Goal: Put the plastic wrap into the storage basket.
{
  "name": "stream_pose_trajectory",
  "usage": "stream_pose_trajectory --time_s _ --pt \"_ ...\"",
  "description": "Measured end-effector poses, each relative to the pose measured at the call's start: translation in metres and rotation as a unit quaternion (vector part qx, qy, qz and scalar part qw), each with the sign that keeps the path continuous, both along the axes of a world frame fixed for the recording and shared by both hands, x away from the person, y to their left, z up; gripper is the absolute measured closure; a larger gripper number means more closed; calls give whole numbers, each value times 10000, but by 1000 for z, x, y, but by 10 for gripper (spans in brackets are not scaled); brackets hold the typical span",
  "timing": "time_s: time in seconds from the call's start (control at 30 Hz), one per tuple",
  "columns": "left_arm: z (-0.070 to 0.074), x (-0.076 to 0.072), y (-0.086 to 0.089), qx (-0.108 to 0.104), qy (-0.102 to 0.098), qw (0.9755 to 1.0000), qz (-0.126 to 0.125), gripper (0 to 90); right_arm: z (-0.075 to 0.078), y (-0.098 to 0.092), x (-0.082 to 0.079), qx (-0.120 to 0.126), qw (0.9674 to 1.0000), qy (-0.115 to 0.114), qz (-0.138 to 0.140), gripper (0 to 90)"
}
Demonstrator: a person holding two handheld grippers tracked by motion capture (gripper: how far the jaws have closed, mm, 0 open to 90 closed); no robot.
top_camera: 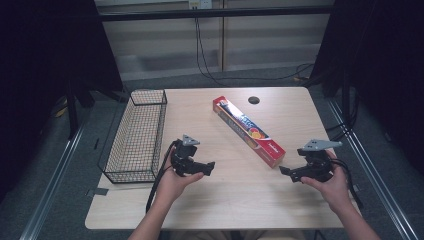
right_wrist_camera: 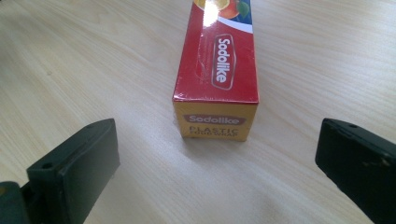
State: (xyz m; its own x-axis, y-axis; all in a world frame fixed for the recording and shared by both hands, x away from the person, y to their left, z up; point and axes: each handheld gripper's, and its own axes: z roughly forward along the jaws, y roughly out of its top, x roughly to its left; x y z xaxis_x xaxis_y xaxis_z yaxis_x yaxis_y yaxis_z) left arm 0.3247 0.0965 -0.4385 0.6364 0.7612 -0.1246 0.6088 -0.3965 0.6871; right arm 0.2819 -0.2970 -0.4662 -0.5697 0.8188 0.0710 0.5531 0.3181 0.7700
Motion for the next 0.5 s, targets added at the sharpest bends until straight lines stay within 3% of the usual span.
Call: stream_pose_trajectory --time_s 0.2,0.3,0.5 --pt "0 1 0 81 2 9999 -100 51 2 1 2 40 10000 50 -49 0" --pt "2 1 4 98 -21 9999 -31 51 3 2 5 187 9997 164 -65 0" --pt "6 1 6 82 -61 9999 -58 53 9 7 13 10 9994 311 -121 4"
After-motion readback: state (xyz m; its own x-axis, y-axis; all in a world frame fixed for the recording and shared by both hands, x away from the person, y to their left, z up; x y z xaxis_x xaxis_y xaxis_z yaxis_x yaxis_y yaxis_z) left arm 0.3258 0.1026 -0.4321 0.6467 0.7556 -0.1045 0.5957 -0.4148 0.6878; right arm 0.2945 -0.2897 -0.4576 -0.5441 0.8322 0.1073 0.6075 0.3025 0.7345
